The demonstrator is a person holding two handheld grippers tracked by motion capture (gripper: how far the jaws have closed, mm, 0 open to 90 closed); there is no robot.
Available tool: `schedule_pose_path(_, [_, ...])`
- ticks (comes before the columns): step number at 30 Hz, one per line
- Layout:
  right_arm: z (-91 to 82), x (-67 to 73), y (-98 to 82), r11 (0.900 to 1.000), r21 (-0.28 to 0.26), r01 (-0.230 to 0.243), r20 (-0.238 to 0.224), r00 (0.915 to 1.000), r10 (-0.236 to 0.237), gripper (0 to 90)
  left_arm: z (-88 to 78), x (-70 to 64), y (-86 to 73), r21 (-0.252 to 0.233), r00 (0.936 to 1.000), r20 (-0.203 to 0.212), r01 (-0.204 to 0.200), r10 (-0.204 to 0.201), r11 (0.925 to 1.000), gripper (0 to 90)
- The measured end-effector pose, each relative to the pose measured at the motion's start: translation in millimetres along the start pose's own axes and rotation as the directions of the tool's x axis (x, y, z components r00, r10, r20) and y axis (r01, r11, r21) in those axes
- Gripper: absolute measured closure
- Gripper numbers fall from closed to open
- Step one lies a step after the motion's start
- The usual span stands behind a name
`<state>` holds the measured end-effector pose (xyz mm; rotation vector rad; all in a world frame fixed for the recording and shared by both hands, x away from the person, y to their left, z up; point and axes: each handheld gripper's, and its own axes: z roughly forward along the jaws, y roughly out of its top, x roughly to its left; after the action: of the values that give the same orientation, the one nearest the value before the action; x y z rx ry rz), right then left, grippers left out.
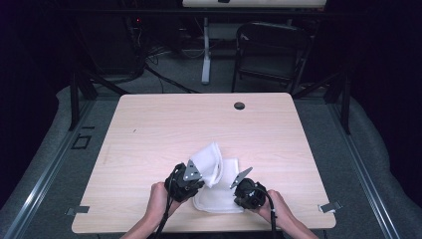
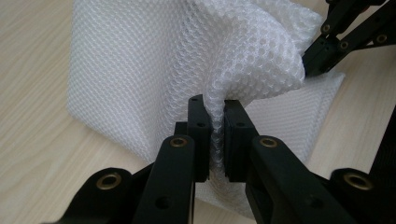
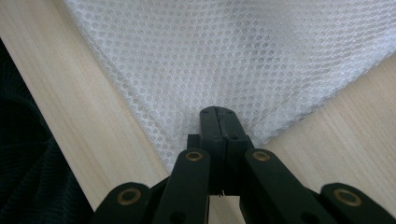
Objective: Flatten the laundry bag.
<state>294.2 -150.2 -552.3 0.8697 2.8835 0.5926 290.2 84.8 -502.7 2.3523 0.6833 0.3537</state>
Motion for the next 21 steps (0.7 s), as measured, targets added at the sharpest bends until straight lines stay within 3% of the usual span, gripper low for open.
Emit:
schedule_pose_path(3, [0.0, -0.1, 0.2, 1.000, 0.001, 0.002, 0.000, 1.0000, -0.002, 90.0, -3.6, 1.9, -4.9, 0.000, 0.9998, -0.004, 0.018, -0.018, 0.9998, 83.8])
schedule_pose_path(21, [-1.2, 0.5, 0.5, 1.000, 0.022, 0.012, 0.025, 0.9996, -0.013, 90.0, -13.4, 7.6, -17.4, 0.001, 0.9987, -0.040, 0.031, -0.031, 0.9995, 83.9])
